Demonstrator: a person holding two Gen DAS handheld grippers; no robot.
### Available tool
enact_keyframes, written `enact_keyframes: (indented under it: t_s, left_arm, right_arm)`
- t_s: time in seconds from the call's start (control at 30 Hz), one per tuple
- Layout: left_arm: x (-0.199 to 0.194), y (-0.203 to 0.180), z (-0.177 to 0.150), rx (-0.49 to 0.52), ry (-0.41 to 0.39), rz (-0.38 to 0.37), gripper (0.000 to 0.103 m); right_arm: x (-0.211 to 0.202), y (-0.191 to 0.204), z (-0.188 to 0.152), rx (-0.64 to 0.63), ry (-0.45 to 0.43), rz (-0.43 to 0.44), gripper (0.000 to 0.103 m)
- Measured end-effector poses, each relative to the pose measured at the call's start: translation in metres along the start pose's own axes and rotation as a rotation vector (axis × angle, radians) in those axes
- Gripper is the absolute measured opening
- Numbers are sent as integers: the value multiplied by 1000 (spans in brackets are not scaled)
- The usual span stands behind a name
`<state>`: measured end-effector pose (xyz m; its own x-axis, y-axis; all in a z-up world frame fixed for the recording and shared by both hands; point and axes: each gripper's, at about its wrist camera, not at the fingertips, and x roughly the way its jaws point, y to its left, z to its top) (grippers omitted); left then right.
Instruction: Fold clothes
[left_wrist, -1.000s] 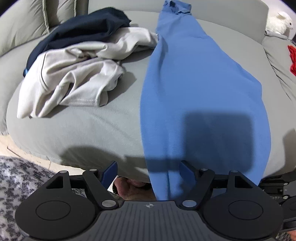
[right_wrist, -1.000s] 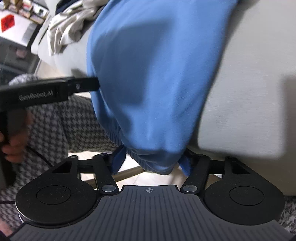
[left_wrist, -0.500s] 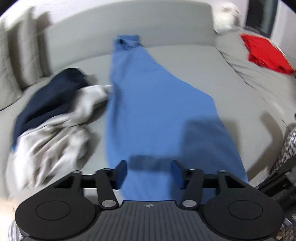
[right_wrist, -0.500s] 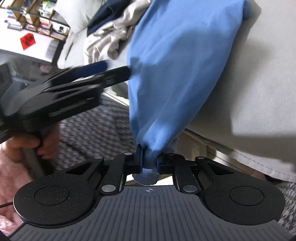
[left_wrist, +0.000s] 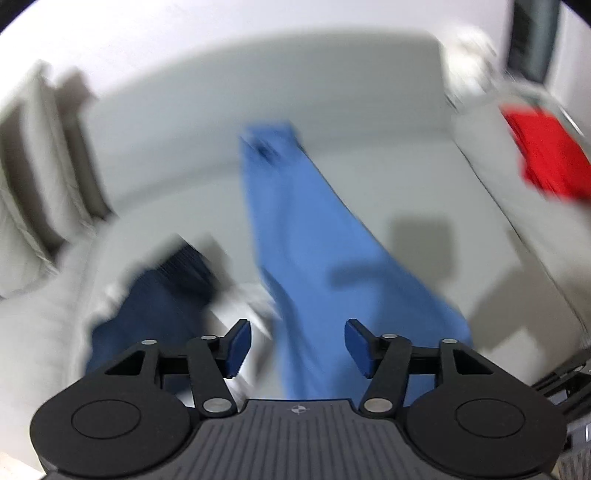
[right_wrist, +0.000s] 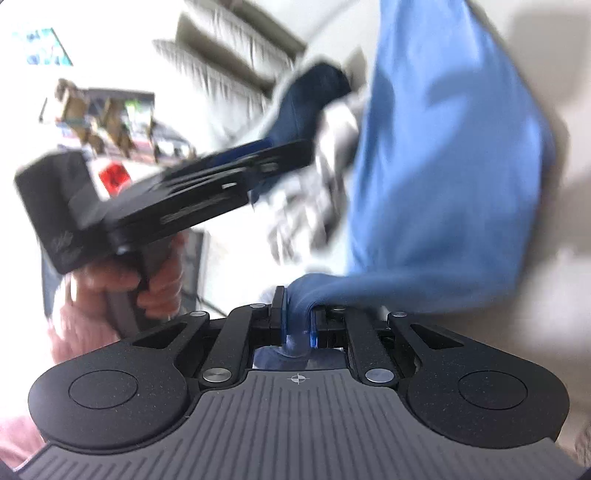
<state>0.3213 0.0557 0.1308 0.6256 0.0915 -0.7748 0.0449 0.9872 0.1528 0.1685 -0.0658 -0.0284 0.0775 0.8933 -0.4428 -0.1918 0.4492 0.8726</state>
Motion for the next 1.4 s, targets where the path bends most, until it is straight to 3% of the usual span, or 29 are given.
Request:
enact_keyframes:
  t_s: [0.1,0.13,0.2,0.23,0.27,0.43,0.53,0.6,0.73,0.8,0.9,0.97,1.0,1.03,1.13,1.23,1.3,1.33,1.37,1.4]
  left_arm:
    - [2,30,13,-97,-78,108,68]
    - [3,39,16,-129,-100,138,68]
    - [12,47,17,-176,-101,157,69]
    - [19,51,12,-198,-88,152,70]
    - [26,54,6,-218,-75,147,71]
    - [53,37,-41,-252,-7,68,73]
    - [68,12,-53,-202,33,-9,69]
    - [77,-2,-58,-161,36,-27,69]
    - [101,-10,-51,-119,23,43,68]
    - [109,-3,-41,-147,-5,60,67]
    - [126,2,-33,-131,0,85,68]
    - [147,6,-31,-122,69,151,73]
    - [164,18,-37,-187,156,165,74]
    - [168,25,-42,-242,172,150,74]
    - [170,27,-45,-248,163,146,74]
    - [156,23,-40,-245,94,147,62]
    - [143,17,-35,-229,-18,123,62]
    - [144,15,-33,-217,-24,122,62]
    - [146,13,-31,-205,-27,123,62]
    - [155,13,-28,-200,8,129,61]
  right_arm:
    - [2,5,66,21,-105,-10,12]
    - [2,4,87,37,-147,-17,16]
    - [6,-2,122,82,-215,-64,44]
    - [7,-4,130,97,-217,-72,73]
    - [7,-6,136,109,-214,-74,78]
    - [-8,-6,129,30,-237,-132,77]
    - [-18,-14,117,-81,-264,-283,67]
    - [-8,-17,114,-160,-225,-388,63]
    - [20,-29,113,-283,-151,-500,60]
    - [28,-38,117,-291,-142,-516,60]
    - [35,-57,129,-220,-155,-466,60]
    - [41,-66,140,-177,-178,-415,60]
    - [44,-67,144,-178,-192,-406,59]
    - [47,-67,148,-191,-203,-410,58]
    - [59,-67,162,-224,-214,-432,55]
    - [77,-70,172,-245,-172,-439,43]
    - [88,-69,173,-281,-140,-442,42]
    - [92,-67,172,-312,-132,-468,35]
    - [94,-66,170,-333,-131,-498,18]
    - [93,-66,171,-332,-137,-512,15]
